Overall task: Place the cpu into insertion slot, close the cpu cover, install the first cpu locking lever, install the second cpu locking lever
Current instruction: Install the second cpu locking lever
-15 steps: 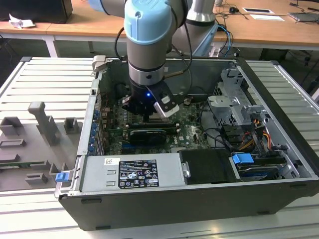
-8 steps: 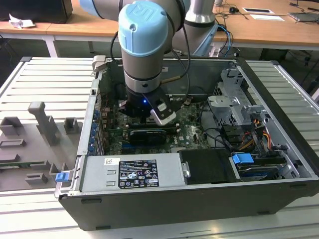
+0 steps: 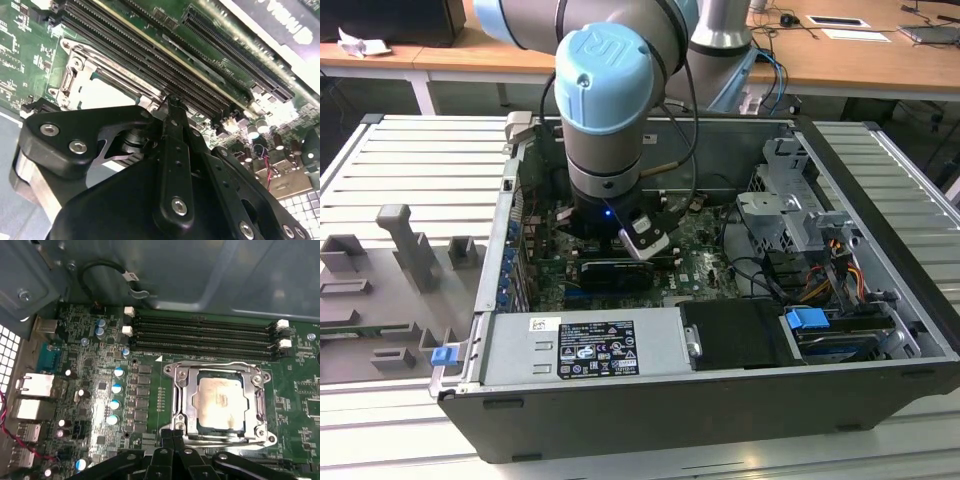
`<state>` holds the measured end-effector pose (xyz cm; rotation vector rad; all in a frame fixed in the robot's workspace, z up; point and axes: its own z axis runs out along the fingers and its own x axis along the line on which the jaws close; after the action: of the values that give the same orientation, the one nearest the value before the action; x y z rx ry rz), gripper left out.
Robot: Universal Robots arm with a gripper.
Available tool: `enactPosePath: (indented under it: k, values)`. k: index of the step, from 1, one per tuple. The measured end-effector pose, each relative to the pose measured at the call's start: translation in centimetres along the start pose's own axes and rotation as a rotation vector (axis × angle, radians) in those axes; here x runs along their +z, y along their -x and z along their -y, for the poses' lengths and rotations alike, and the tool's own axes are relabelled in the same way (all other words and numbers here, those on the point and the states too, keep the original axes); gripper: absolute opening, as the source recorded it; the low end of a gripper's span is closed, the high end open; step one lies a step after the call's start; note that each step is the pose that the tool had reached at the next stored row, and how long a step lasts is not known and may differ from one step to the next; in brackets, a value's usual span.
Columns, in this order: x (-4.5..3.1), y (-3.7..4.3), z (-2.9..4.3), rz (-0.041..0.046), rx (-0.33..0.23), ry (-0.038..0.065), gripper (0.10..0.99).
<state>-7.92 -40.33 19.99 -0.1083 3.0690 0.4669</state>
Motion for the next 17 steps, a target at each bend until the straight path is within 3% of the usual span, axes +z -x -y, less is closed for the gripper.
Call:
enactPosePath:
  k: [7,9,12,17]
  values:
    - [0.69,-0.55,0.15,0.0024,0.001,0.033,0.106]
    - [0.63,-0.57,0.13,0.0025,0.001,0.034,0.106]
    - [-0.21,-0.54,-0.13,0.0026,0.0,0.036,0.106]
    - [-0.8,-0.51,-0.32,0.0025,0.0,0.036,0.106]
